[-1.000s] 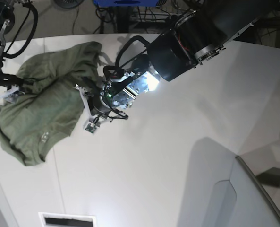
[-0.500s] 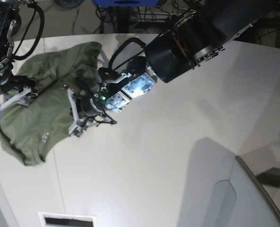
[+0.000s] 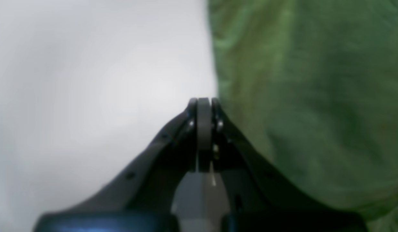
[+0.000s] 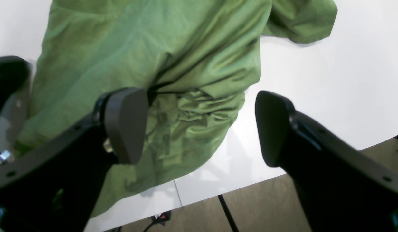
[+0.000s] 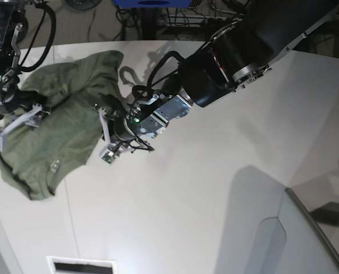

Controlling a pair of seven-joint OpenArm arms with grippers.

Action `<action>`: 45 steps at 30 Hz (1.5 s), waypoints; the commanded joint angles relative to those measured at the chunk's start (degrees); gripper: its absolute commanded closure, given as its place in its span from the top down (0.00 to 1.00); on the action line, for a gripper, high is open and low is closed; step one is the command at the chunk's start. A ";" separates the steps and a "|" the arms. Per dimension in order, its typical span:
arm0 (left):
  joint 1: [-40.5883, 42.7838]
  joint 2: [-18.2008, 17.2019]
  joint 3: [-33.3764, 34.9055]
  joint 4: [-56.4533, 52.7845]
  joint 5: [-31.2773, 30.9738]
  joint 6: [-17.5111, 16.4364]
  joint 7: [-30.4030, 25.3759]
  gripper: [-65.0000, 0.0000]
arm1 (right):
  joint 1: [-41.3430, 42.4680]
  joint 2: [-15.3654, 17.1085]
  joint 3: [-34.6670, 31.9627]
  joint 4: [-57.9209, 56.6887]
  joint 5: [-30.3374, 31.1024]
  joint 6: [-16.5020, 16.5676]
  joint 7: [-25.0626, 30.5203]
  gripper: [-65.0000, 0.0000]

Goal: Layout the t-shirt on the table in an organized manner, then fold the t-shirt properly
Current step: 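Pull the shirt apart with both grippers to spread it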

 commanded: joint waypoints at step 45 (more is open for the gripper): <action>5.00 0.81 0.87 5.52 11.58 -0.14 8.84 0.00 | 0.59 0.81 -0.01 0.95 -0.31 0.04 0.74 0.75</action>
